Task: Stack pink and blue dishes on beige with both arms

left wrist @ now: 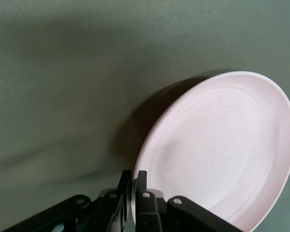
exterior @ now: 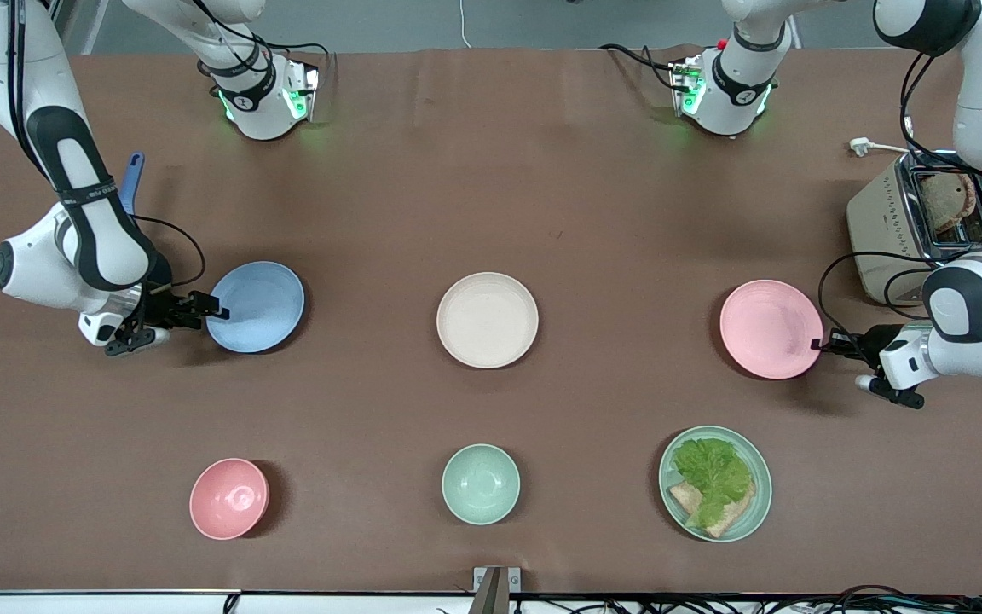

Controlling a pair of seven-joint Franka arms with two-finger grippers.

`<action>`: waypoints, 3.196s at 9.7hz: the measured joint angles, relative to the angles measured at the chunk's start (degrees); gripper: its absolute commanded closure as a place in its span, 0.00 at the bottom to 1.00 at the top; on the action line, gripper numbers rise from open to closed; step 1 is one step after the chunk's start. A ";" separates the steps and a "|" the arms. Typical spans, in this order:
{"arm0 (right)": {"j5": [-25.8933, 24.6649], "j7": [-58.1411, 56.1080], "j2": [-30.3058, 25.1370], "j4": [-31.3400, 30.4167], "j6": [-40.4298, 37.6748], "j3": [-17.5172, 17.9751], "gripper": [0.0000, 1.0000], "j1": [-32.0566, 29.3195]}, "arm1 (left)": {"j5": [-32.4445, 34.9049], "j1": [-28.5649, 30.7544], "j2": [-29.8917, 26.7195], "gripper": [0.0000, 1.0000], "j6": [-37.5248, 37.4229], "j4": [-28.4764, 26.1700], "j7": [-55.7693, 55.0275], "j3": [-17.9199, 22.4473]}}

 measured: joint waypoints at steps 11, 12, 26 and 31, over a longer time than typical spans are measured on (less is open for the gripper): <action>3.46 3.56 -0.42 7.06 -13.83 -2.71 1.00 0.03 | 0.45 -8.47 -12.06 0.99 -7.58 0.39 -36.30 -16.83; 2.65 6.33 -1.06 11.41 -21.02 -4.44 1.00 0.02 | 1.08 -12.29 -11.99 0.99 -3.57 -1.08 -41.41 -16.88; -4.76 61.47 -5.77 11.41 -2.82 23.85 1.00 7.41 | 6.22 -35.94 -4.74 0.02 25.76 -9.86 -72.83 -16.84; -4.67 65.21 -5.28 5.99 8.39 30.81 0.99 7.84 | 8.17 -29.34 -11.64 0.00 23.80 -3.52 -70.20 -16.35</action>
